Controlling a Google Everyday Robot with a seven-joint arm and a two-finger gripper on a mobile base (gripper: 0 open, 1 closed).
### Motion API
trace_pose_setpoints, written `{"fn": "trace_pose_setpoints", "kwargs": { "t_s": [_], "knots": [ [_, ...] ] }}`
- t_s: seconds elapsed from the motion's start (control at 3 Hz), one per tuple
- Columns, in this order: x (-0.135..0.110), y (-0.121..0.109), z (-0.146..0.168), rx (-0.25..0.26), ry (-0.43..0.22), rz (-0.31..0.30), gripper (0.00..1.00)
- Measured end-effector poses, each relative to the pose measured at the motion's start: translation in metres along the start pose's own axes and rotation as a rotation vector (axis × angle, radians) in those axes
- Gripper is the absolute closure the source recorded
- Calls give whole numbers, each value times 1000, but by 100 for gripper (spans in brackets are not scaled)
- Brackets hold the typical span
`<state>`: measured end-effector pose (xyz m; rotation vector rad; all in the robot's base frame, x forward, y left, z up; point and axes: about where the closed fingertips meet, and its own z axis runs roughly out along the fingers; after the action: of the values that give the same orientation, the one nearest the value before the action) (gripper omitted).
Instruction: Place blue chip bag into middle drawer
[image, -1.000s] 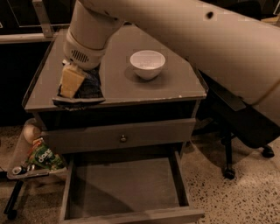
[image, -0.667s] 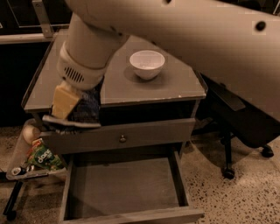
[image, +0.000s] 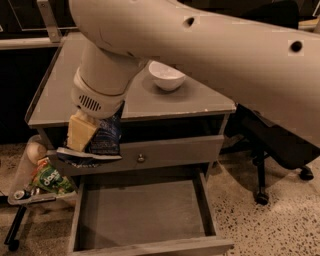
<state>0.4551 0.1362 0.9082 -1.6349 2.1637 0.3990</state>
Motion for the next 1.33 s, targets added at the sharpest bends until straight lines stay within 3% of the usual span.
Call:
{"fn": "trace_pose_setpoints", "kwargs": {
  "t_s": [0.33,1.0,1.33],
  "knots": [
    [17,17,21,-29,-13,45,100],
    [96,79,112,-161,-120,259,100],
    [120,82,133,-139,-114,291,100]
  ]
}}
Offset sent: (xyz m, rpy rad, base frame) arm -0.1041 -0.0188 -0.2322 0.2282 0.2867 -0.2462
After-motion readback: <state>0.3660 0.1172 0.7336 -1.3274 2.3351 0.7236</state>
